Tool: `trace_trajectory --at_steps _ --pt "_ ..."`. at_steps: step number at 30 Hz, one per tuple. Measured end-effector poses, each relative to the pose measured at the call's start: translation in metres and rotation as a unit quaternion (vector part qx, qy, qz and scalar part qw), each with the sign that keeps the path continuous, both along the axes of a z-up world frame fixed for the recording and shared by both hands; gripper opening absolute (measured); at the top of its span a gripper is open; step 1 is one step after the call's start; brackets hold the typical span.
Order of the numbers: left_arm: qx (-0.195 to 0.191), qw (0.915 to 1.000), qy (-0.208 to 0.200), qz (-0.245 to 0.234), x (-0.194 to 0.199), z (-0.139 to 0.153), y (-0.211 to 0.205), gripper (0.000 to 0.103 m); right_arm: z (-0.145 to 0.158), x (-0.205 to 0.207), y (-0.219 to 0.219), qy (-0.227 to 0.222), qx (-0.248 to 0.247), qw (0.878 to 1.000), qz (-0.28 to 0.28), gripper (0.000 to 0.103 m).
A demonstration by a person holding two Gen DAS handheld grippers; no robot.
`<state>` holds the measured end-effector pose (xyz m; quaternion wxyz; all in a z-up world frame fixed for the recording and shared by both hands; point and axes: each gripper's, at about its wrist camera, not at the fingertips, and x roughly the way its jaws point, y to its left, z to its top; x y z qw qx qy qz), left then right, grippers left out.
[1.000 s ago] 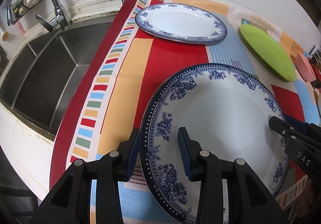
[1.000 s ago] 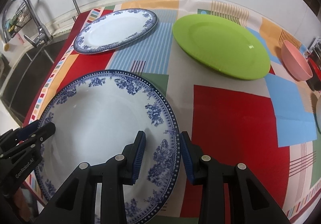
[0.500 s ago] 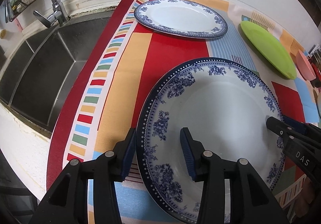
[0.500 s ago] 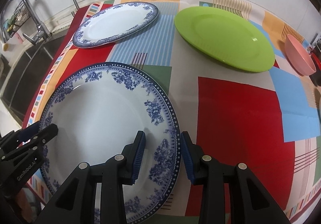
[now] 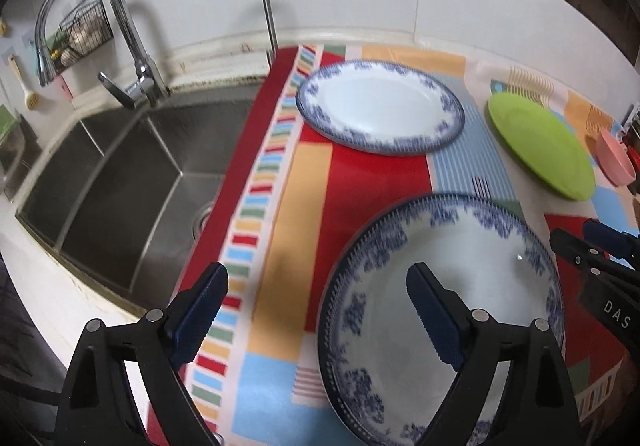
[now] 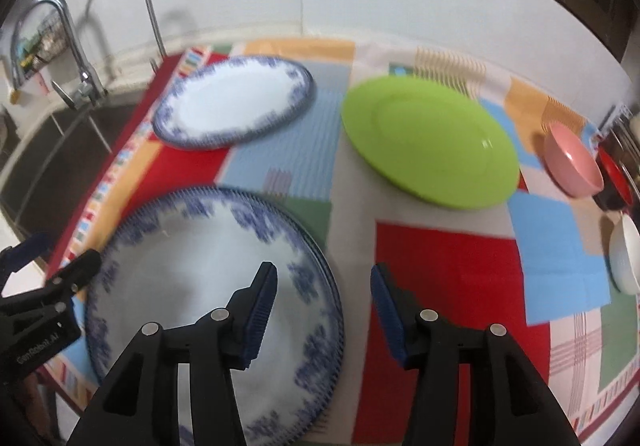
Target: Organize plates and bowls
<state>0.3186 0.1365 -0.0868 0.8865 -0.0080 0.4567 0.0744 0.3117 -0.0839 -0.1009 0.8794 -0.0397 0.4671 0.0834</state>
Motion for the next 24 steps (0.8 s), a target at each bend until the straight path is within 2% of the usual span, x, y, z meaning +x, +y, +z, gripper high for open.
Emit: trace_trajectory --at_steps 3,7,12,15,19,24 --pt "-0.001 0.9998 -0.018 0.0 0.01 0.012 0.006 0.092 0.009 0.014 0.007 -0.005 0.002 1.0 0.009 0.051" --pt "0.041 0.9975 -0.057 0.003 0.021 0.034 0.006 0.092 0.018 0.037 0.017 -0.01 -0.001 1.0 0.027 0.051" --pt "0.061 0.9946 -0.084 -0.005 0.042 0.054 0.007 0.093 0.032 0.067 0.02 -0.015 0.0 0.999 0.03 0.052" --pt "0.049 0.9956 -0.079 -0.006 0.062 0.06 0.012 0.093 0.038 0.087 0.024 -0.008 0.009 0.999 0.039 0.058" --pt "0.027 0.9975 -0.066 -0.006 0.089 0.06 0.021 0.093 0.045 0.111 0.028 -0.012 0.014 0.999 0.039 0.058" --pt "0.031 0.9976 -0.062 -0.005 0.12 0.058 0.027 0.092 0.055 0.141 0.032 -0.041 0.006 0.999 0.026 0.058"
